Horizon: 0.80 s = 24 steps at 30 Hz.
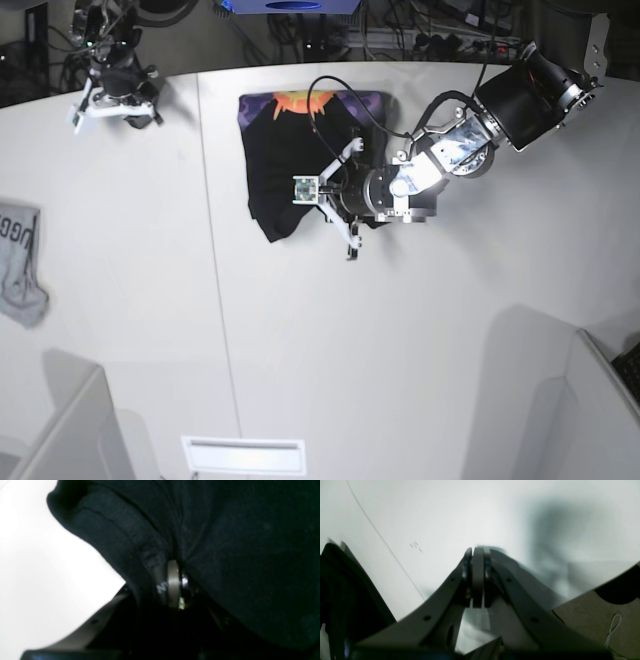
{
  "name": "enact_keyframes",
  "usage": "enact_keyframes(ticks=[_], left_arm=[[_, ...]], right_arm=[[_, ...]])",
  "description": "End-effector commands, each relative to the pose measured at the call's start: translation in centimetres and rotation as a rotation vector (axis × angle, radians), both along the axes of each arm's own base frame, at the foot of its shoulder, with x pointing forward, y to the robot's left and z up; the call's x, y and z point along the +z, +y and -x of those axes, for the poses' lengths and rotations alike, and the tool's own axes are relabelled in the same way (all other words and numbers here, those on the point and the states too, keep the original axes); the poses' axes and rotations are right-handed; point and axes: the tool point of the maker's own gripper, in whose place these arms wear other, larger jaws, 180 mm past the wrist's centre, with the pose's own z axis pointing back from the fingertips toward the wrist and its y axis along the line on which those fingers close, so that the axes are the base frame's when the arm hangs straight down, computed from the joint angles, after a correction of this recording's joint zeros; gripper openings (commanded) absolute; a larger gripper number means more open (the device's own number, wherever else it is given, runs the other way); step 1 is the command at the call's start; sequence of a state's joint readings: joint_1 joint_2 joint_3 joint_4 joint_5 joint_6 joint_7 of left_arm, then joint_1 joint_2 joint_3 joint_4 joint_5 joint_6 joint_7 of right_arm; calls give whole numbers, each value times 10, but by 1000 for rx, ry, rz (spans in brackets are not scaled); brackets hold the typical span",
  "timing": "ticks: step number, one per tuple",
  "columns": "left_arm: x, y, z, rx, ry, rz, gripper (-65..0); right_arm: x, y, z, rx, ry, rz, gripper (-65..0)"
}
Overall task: Fold the T-shirt properly
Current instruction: 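Grasp the bundle with the left gripper and rotate it to square it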
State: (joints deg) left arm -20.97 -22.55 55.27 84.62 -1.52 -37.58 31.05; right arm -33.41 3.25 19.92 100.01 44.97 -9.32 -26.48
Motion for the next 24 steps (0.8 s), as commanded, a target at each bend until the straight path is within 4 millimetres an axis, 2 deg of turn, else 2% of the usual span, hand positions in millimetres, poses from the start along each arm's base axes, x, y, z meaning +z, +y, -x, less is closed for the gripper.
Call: enact_keyframes(ticks=[1, 10, 16, 20, 22, 24], left_arm=[[-15, 17, 8, -21, 19, -97, -650], [-8, 15, -1, -23, -9, -97, -650], [15, 11, -31, -25, -86, -87, -286], [41, -8, -46, -51, -152, -39, -153], [58, -22, -51, -71, -189, -4, -118], [78, -30, -59, -57, -227, 45, -115]], right_arm=[[-1, -1, 5, 2, 18, 2, -650], [0, 2, 2, 8, 12, -3, -650], [0, 3, 2, 12, 11, -2, -650], [1, 3, -1, 12, 4, -2, -650], [1, 3, -1, 13, 4, -3, -650], [0, 8, -2, 24, 5, -8, -650]])
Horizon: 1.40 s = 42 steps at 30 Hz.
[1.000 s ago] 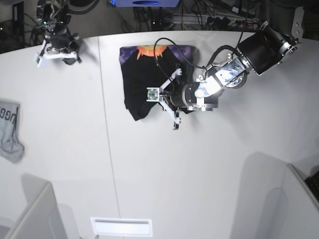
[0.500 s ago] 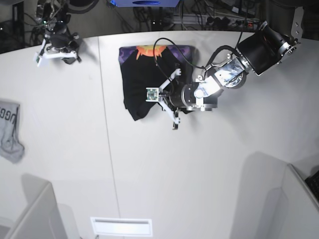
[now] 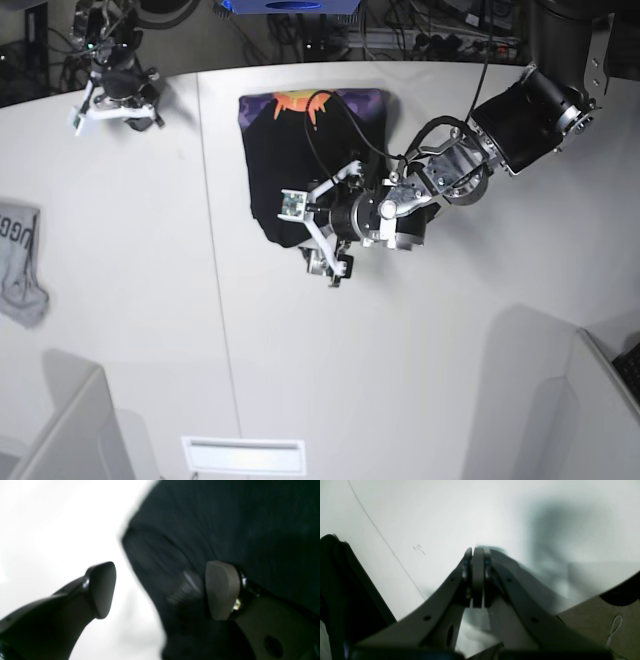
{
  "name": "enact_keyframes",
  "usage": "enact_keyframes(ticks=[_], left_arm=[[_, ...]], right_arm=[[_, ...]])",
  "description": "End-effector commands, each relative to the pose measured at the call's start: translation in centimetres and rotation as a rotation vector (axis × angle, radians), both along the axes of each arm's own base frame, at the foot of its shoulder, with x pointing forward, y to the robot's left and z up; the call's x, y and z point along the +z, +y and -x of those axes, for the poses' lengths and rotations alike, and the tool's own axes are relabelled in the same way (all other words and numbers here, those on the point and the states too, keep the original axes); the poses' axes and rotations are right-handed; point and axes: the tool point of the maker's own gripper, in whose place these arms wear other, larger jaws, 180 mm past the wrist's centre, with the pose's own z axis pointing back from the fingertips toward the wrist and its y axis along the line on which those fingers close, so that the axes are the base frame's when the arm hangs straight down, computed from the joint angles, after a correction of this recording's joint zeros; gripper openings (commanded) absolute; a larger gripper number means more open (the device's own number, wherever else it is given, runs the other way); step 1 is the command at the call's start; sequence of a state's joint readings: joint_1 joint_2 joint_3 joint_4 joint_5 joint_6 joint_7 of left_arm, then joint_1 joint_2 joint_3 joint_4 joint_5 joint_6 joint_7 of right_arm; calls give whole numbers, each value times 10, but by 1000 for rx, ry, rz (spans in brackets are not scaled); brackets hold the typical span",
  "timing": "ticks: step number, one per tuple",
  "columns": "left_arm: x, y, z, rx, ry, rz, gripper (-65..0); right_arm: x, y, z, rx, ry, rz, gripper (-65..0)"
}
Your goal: Fold the T-shirt properly
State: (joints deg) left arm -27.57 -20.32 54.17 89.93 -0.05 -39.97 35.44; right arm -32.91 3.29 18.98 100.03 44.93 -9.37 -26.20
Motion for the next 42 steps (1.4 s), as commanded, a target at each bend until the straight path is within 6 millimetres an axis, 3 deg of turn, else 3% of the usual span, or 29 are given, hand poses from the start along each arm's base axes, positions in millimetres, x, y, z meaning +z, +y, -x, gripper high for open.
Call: enact_keyframes(ticks=[1, 4, 8, 10, 12, 14, 18, 19, 25, 31, 33, 38, 42], left_arm=[[34, -9, -20, 19, -70, 78, -115], [67, -7, -31, 94, -117, 192, -117], [111, 19, -39, 250, -193, 319, -118], [124, 40, -36, 338, -218, 377, -120], [125, 63, -28, 415, -222, 402, -155], [117, 80, -21, 470, -206, 426, -260], [102, 105, -5, 559, -147, 501, -599], [100, 111, 0, 584, -123, 532, -650], [81, 147, 33, 682, -10, 619, -650], [54, 163, 87, 751, 86, 809, -650], [41, 169, 106, 758, 98, 828, -650], [-9, 180, 175, 759, 193, 690, -650], [-30, 183, 227, 808, 314, 618, -650]], right_arm=[[-1, 5, 3, 22, 17, -5, -650], [0, 8, 0, 52, 15, -1, -650], [11, 19, -12, 151, -80, 3, -650], [19, 22, -17, 184, -145, 15, -650], [21, 21, -14, 185, -166, 27, -650], [22, 20, -10, 186, -170, 33, -650], [27, 21, 2, 200, -160, 42, -650], [32, 22, 5, 219, -164, 57, -650], [53, 35, 21, 341, -159, 188, -650], [48, 32, 46, 397, -77, 261, -650], [42, 34, 64, 414, -19, 242, -650], [30, 38, 108, 452, 130, 194, -650], [23, 41, 144, 480, 251, 152, -650]])
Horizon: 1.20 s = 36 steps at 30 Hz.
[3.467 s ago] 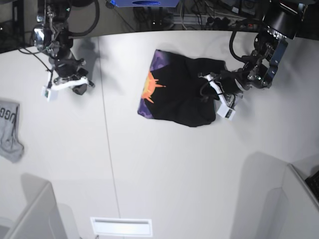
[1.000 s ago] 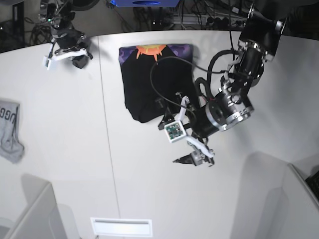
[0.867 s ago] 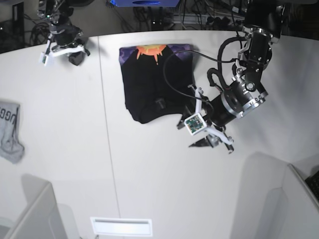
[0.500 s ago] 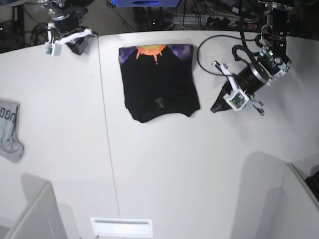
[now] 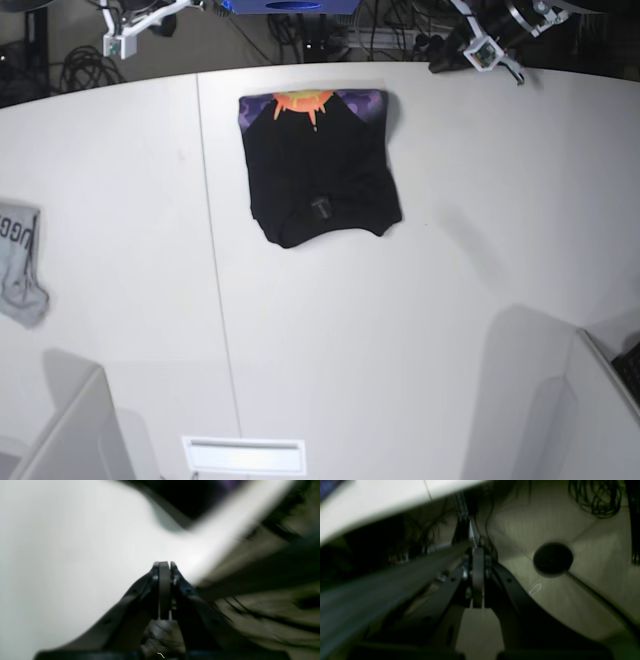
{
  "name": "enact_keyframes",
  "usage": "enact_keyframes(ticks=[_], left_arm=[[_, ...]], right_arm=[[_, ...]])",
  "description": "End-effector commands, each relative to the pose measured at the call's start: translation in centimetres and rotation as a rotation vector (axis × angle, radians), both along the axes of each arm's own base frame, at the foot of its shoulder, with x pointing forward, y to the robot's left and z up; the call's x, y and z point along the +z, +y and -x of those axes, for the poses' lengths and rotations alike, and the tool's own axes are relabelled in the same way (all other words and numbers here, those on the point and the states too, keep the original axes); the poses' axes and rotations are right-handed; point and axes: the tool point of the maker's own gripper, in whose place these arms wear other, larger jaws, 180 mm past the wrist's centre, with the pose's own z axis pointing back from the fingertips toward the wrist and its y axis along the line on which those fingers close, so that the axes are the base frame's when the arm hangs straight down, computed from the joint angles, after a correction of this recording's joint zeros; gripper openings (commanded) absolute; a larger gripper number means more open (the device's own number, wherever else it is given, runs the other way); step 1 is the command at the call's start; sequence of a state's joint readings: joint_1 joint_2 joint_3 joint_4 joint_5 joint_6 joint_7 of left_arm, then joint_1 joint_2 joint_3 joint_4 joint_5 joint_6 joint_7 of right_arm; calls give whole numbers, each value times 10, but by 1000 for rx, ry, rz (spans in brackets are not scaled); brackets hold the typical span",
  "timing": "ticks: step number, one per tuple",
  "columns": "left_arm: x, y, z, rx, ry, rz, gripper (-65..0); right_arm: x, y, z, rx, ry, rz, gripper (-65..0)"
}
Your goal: Fold the T-shirt properly
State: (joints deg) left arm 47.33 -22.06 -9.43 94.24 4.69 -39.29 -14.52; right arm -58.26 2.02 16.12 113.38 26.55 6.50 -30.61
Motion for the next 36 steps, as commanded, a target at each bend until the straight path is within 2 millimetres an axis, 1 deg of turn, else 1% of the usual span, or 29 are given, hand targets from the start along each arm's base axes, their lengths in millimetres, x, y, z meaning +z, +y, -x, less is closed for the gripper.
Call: enact_keyframes(ticks=[1, 3, 4, 8, 9, 11, 13, 17, 20, 22, 25, 29, 33, 34, 36], left_arm=[[8, -1, 8, 8, -4, 35, -650], [5, 0, 34, 6, 61, 33, -650], [4, 0, 46, 6, 90, 33, -650], [-4, 3, 83, 22, 190, 25, -650], [-8, 5, 93, 30, 222, 22, -650], [-20, 8, 111, 51, 279, 20, -650], [-36, 13, 128, 97, 341, 12, -650], [-66, 27, 145, 173, 423, -8, -650], [-88, 34, 155, 230, 477, -15, -650], [-99, 38, 164, 261, 515, -20, -650], [-112, 36, 170, 301, 549, -12, -650], [-126, 29, 178, 346, 597, 3, -650], [-140, 22, 187, 396, 644, 20, -650], [-143, 20, 189, 405, 656, 24, -650], [-147, 17, 194, 421, 679, 29, -650]], right_arm=[[2, -1, 14, 11, 39, 3, -650], [-1, -2, 34, 42, 130, -4, -650], [-4, 2, 45, 66, 184, -19, -650], [-8, 16, 72, 167, 329, -66, -650], [-11, 22, 80, 197, 363, -86, -650], [-18, 30, 90, 244, 406, -110, -650], [-31, 38, 103, 301, 457, -136, -650], [-64, 45, 127, 392, 572, -161, -650], [-88, 45, 136, 443, 643, -162, -650], [-100, 43, 142, 467, 682, -157, -650], [-114, 39, 144, 512, 693, -140, -650], [-131, 28, 147, 596, 709, -102, -650], [-145, 23, 158, 666, 749, -81, -650], [-148, 19, 161, 688, 756, -71, -650], [-152, 9, 160, 752, 747, -44, -650]])
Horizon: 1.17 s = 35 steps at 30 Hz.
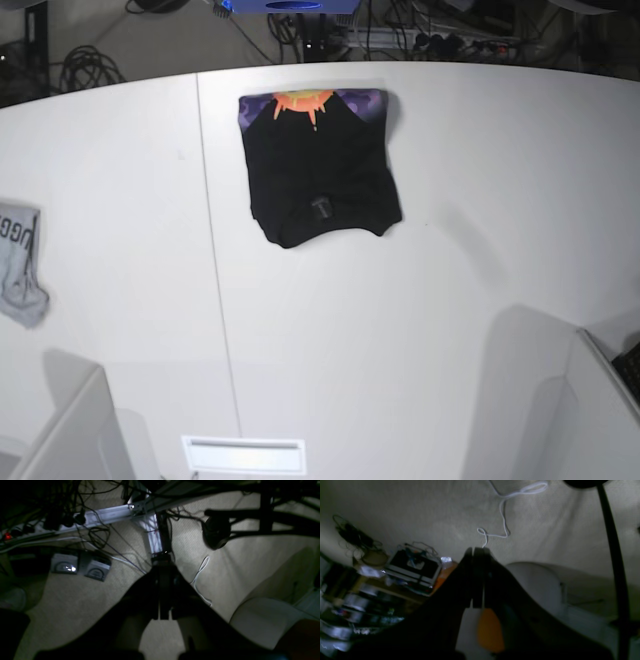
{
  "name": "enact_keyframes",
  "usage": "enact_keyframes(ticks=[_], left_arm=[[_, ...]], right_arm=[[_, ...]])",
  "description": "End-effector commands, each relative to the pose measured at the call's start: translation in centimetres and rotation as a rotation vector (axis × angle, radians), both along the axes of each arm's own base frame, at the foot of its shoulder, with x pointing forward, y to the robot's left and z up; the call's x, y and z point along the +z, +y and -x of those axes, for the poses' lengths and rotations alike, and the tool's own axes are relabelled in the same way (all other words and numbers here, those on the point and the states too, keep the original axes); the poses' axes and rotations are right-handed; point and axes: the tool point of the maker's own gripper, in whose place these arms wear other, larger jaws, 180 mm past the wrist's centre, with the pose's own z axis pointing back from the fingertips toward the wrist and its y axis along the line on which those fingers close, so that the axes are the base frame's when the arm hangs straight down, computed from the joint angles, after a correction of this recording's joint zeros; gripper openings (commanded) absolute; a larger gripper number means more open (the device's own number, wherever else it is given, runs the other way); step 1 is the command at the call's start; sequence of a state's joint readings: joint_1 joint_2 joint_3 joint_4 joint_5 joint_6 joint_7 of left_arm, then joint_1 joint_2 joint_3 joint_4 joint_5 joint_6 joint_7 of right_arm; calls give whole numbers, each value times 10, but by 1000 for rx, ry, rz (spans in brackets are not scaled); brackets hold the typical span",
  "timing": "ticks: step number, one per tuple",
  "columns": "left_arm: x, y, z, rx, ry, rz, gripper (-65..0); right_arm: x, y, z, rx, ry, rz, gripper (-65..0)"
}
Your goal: Fold the T-shirt properly
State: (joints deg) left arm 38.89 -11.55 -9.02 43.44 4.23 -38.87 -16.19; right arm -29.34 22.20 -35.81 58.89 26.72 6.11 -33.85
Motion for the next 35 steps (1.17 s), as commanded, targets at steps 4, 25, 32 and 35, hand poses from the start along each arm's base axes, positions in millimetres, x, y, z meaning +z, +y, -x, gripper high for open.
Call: enact_keyframes(ticks=[4, 25, 32, 35], left_arm=[[-12, 3, 16, 39, 52, -39, -650], [-73, 35, -35, -242, 59, -316, -650], [-73, 37, -42, -257, 37, -319, -650], [-75, 35, -57, -253, 14, -319, -650]], right_arm=[[-8, -18, 2, 74, -3, 14, -650], [-70, 22, -15, -160, -365, 27, -650], [-71, 23, -19, -163, -372, 25, -650], [-72, 27, -31, -169, -400, 7, -650]])
